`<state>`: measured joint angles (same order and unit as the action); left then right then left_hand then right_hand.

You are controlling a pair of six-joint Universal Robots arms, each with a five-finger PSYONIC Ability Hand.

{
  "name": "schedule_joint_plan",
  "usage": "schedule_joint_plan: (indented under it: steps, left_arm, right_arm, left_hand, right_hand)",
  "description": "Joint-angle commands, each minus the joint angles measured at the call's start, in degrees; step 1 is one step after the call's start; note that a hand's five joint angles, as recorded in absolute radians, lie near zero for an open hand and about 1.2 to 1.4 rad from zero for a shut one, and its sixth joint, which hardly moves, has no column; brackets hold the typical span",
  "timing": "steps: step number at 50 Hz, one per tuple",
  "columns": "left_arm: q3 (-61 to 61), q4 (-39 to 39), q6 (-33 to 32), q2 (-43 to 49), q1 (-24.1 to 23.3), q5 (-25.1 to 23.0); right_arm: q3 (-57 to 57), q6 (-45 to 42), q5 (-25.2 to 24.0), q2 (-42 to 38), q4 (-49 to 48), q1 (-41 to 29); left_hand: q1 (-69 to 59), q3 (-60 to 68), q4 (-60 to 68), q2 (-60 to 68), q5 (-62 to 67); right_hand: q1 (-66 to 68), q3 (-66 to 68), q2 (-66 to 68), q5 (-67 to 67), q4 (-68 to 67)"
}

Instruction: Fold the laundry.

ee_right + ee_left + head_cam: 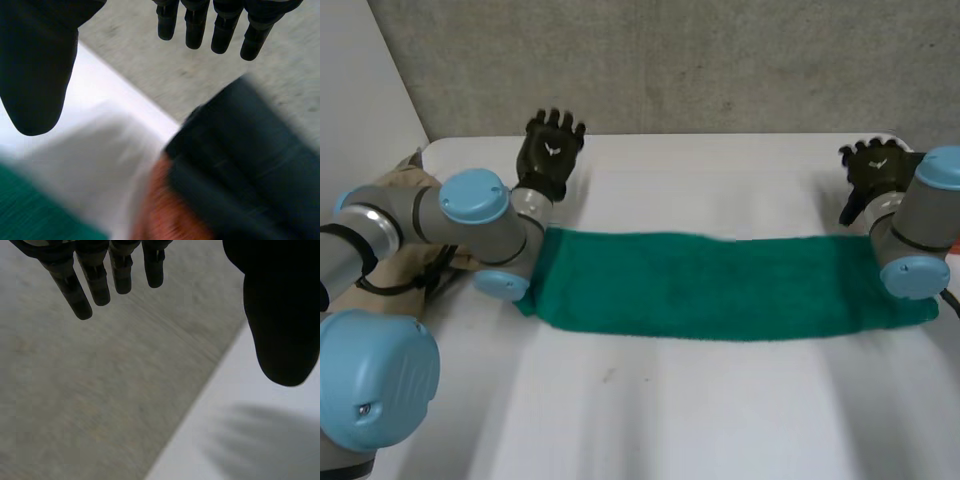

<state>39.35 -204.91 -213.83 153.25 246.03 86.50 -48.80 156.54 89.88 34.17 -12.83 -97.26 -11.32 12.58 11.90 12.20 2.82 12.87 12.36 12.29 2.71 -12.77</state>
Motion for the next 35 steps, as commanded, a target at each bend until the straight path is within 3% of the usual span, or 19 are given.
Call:
schedule_joint_plan:
  steps: [1, 6, 14, 19, 24, 28, 30, 31, 35]
  left_arm:
    - [8.80, -2.33, 5.09, -10.24, -0.64, 0.16]
    - [19.33, -1.81, 6.14, -20.16, -0.64, 0.25]
    - [36.64, -1.89, 10.80, -32.91, -0.03, -0.54]
    - [43.08, -2.51, 12.47, -36.18, -0.03, -1.06]
    - [45.90, -2.60, 12.74, -36.97, -0.03, -3.00]
    - [46.34, -2.60, 12.83, -36.89, -0.38, -3.53]
    - [46.34, -2.60, 12.92, -36.89, -0.64, -3.53]
    - [46.43, -2.60, 12.92, -36.97, -0.73, -3.53]
    - [46.87, -2.60, 12.83, -37.94, -0.82, -3.35]
  right_arm:
    - [-8.50, 3.16, 0.04, 12.92, 0.87, 0.49]
    - [-15.26, 0.27, -2.16, 22.85, 11.56, 1.11]
    - [-27.02, -7.63, -3.92, 30.15, 28.02, 7.43]
    - [-36.79, -14.15, -7.08, 31.48, 25.23, 11.21]
    - [-43.57, -17.32, -11.74, 31.39, 15.83, 14.55]
    - [-45.51, -17.85, -13.94, 27.98, 7.57, 15.35]
    - [-44.90, -17.94, -13.85, 24.90, 4.40, 15.52]
    - [-44.55, -17.85, -13.24, 24.37, 3.70, 15.70]
    - [-44.54, -17.15, -11.48, 25.15, 2.63, 19.12]
  left_hand:
    - [-0.07, -1.18, -0.51, -0.81, -1.42]
    - [0.43, -1.69, -1.01, -1.31, -1.93]
    - [1.27, -2.53, -1.85, -2.15, -2.77]
    - [1.32, -2.58, -1.90, -2.20, -2.82]
    - [1.28, -2.53, -1.86, -2.16, -2.77]
    - [1.27, -2.53, -1.86, -2.15, -2.77]
    - [1.27, -2.53, -1.86, -2.15, -2.77]
    - [1.27, -2.53, -1.86, -2.15, -2.77]
    - [1.27, -2.53, -1.86, -2.15, -2.77]
  right_hand:
    - [-2.87, -2.36, -2.29, -2.71, 2.77]
    - [-2.87, -2.36, -2.29, -2.71, 2.77]
    - [-2.87, -2.36, -2.29, -2.71, 2.77]
    - [-2.87, -2.36, -2.29, -2.71, 2.77]
    - [-2.63, -2.12, -2.05, -2.47, 2.53]
    - [10.29, 10.80, 10.87, 10.45, -10.39]
    - [54.17, 54.68, 54.76, 54.33, -54.28]
    - [67.00, 67.51, 67.58, 67.16, -67.10]
    - [67.13, 67.64, 67.71, 67.29, -67.23]
